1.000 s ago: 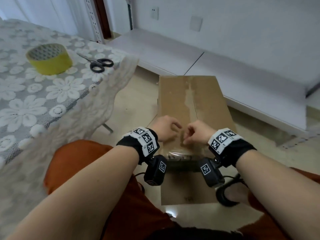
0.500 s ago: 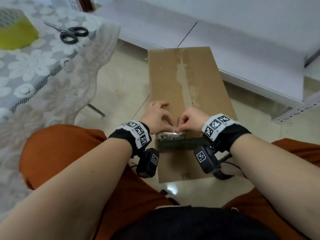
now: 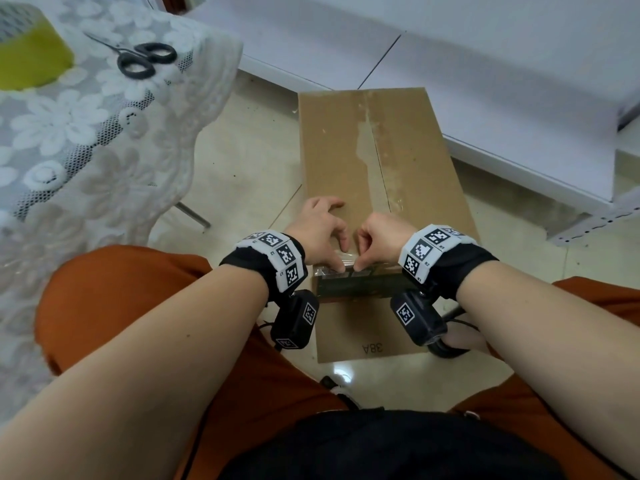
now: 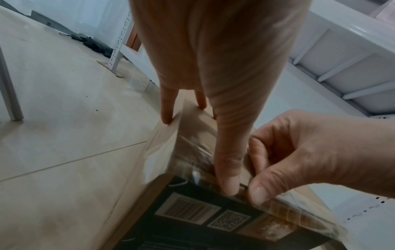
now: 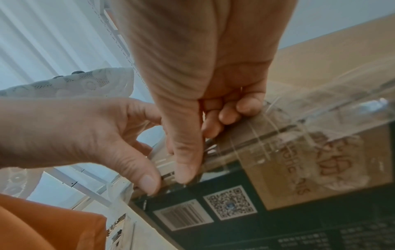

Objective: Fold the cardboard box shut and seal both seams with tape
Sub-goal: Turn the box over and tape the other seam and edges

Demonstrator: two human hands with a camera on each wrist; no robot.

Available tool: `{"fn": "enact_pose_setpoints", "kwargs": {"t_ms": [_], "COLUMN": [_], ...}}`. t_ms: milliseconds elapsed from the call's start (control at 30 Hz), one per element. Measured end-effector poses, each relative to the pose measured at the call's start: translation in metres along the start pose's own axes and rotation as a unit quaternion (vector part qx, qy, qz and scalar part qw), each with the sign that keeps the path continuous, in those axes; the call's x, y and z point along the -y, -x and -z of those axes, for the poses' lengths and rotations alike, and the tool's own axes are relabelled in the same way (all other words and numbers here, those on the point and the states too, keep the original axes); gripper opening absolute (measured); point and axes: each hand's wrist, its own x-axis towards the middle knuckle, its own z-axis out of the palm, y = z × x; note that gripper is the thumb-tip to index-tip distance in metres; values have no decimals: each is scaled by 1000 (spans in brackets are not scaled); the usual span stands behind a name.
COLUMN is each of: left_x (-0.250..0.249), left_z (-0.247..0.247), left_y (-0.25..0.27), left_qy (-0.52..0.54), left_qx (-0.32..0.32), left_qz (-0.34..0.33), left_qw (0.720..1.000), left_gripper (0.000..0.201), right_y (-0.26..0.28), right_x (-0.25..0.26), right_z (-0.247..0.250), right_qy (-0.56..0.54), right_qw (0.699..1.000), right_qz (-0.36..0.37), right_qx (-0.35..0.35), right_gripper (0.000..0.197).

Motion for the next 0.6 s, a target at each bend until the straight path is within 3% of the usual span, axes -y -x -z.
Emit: {"fn": "enact_pose_setpoints", "kwargs": {"t_ms": [300,600], "left_x": [-3,0], "left_z": [-1,5], "left_y": [3,6], "left_qy": [-74,-147], "left_qx": [4,27], "left_qz": [-11,-32], "left_qw": [997,988], "left_gripper": [29,44], "right_y": [0,-1], "right_x": [7,7], "right_z": [-1,2], "right_qy": [43,41], "right_qw": [999,999], "right_qz": [-14,-16], "right_qx": [0,14], "right_gripper": [33,28]}}
